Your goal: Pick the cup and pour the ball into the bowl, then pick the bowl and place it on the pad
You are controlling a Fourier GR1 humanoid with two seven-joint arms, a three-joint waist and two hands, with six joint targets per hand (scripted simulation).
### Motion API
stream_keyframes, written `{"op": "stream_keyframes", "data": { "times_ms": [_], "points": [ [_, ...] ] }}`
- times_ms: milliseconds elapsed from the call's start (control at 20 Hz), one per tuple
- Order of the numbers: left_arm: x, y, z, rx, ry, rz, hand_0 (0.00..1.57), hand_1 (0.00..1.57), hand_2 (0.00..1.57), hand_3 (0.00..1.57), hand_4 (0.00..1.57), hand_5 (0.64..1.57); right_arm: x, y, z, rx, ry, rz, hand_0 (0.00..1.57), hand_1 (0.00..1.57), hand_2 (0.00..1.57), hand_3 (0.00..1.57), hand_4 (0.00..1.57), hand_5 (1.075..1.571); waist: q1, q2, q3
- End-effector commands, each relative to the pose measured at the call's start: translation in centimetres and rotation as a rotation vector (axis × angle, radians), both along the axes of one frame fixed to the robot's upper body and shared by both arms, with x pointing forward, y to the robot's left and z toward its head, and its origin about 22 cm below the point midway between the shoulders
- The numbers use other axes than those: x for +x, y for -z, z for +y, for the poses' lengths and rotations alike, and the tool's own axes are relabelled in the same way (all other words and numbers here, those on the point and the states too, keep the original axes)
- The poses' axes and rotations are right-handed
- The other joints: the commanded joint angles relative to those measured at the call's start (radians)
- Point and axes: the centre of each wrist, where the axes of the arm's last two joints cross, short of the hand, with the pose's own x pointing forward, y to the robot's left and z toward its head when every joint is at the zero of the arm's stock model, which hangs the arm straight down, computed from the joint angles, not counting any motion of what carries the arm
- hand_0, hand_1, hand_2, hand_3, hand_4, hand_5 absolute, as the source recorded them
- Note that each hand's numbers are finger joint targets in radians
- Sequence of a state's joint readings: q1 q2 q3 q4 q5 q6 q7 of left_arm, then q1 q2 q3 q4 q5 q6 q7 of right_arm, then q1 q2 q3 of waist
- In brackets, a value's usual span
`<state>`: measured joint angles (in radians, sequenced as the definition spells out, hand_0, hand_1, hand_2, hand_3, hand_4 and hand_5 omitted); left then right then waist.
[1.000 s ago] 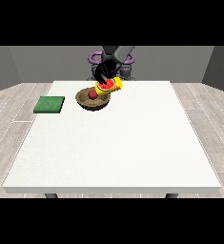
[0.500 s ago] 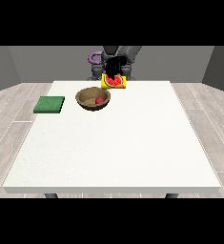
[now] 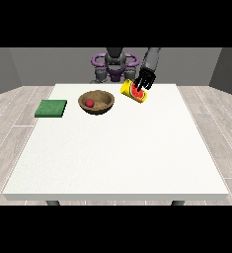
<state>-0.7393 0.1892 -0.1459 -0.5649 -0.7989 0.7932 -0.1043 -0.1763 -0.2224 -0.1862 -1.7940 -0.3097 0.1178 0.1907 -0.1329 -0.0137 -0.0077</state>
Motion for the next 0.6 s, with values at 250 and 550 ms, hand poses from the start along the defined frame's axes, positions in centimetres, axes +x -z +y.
{"op": "stream_keyframes", "data": {
  "times_ms": [250,550],
  "points": [
    [-1.5,-0.9,-2.6,-0.754,0.114,-0.087,1.37,1.37,1.57,1.57,1.24,1.547,-0.9,-0.6,1.5,0.028,0.006,-0.037,0.00,0.00,0.00,0.00,0.45,1.565,0.060,0.046,-0.0177],
    [-1.1,-3.2,2.7,-1.124,0.379,-0.241,0.41,0.41,0.00,0.00,0.26,1.569,-1.3,-0.3,2.3,0.034,0.047,-0.057,0.00,0.00,0.00,0.00,0.53,1.564,0.140,0.145,-0.0043]
  ]
}}
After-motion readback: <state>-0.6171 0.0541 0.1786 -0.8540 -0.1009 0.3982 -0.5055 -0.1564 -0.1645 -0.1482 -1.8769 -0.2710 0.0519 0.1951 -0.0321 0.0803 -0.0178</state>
